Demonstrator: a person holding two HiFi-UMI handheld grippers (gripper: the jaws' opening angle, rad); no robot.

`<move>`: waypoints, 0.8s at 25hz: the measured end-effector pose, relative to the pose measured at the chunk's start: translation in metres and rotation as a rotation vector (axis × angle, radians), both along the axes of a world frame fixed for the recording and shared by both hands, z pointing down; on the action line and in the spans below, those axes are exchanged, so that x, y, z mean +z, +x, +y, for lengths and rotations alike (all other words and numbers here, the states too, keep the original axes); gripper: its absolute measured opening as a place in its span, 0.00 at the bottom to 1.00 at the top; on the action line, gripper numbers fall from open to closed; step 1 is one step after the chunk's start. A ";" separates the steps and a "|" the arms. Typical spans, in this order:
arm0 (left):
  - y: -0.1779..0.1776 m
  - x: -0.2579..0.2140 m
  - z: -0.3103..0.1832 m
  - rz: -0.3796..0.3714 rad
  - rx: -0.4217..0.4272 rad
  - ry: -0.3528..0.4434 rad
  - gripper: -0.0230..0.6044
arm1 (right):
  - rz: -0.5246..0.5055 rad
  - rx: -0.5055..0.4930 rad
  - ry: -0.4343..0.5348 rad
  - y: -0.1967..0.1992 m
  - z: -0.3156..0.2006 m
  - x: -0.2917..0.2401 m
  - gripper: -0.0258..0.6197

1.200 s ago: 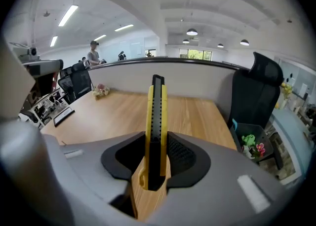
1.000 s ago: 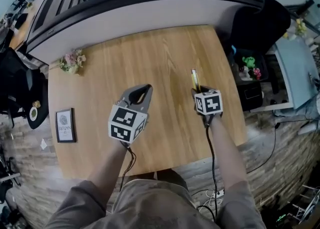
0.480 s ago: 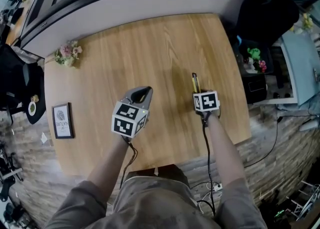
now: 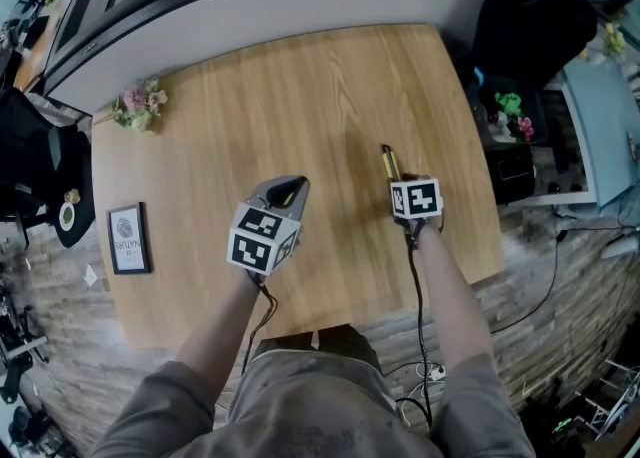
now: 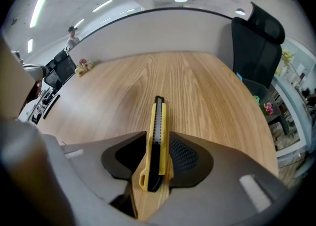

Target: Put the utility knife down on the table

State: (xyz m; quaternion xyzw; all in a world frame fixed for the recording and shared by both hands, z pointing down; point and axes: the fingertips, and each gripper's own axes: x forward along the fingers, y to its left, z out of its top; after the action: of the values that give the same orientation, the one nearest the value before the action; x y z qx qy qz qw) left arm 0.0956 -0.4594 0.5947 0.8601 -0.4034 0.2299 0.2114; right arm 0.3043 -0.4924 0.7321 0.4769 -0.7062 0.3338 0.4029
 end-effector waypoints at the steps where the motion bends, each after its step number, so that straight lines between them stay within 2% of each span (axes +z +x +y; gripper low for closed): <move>1: -0.001 -0.003 0.000 0.000 0.001 0.005 0.03 | 0.002 0.005 0.027 0.000 -0.002 -0.008 0.25; 6: -0.008 -0.032 -0.001 0.001 -0.006 0.057 0.03 | -0.039 0.016 0.174 -0.007 -0.006 -0.073 0.25; 10: -0.009 -0.072 0.003 0.012 0.007 0.130 0.03 | -0.106 -0.030 0.300 -0.020 0.003 -0.141 0.25; 15: -0.002 -0.142 0.019 0.016 0.059 0.276 0.03 | -0.206 -0.029 0.504 -0.028 0.026 -0.246 0.20; 18: 0.000 -0.180 0.035 -0.040 0.094 0.389 0.04 | -0.253 -0.022 0.617 -0.031 0.050 -0.303 0.17; 20: 0.003 -0.203 0.046 -0.052 0.119 0.445 0.03 | -0.282 -0.018 0.680 -0.035 0.069 -0.335 0.15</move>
State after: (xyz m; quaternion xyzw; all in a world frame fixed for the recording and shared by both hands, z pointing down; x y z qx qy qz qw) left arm 0.0986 -0.4136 0.3916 0.9016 -0.3979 0.1694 -0.0078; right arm 0.2688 -0.4238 0.3976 0.5265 -0.8297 0.1388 0.1229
